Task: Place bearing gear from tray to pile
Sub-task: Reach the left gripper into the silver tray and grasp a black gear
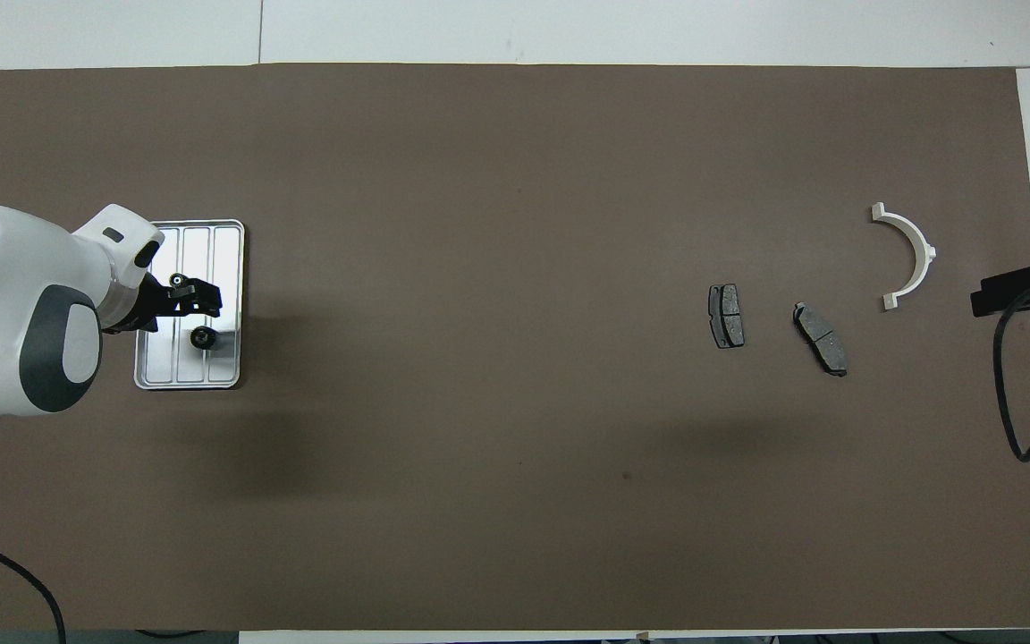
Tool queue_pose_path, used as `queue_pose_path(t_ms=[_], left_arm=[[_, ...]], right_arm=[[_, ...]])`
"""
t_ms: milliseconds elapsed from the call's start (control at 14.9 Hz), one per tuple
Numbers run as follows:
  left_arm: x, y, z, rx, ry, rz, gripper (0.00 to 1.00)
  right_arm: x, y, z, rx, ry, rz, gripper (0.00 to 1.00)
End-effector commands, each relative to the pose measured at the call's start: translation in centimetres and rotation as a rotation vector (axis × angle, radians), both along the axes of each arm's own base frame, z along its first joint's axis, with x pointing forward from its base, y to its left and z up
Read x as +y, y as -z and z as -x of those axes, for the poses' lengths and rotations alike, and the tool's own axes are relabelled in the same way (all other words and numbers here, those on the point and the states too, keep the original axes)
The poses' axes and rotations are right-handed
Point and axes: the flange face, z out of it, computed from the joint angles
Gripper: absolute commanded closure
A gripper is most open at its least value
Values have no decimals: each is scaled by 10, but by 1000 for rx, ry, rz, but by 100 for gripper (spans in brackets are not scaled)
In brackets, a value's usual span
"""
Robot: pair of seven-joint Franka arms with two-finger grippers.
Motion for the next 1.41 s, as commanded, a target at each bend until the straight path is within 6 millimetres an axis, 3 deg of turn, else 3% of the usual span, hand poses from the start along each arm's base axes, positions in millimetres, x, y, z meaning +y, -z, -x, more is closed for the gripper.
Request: queue_pose_path(t_ms=[0,134,335,1339], left_arm=[[-1,2,9,-15,1,-15,10],[0,10,11,-12,1,-14,16],[-1,25,18,-10,0,-14,16],[-5,37,21,-9,14,-12,23]], right_arm=[[-10,12,3,-18,0,10,0],[-11,12,4,-16,-10,10,0],[-13,14,4,-11,-29,10,0],[-23,14,5,-9,-40,8,0]])
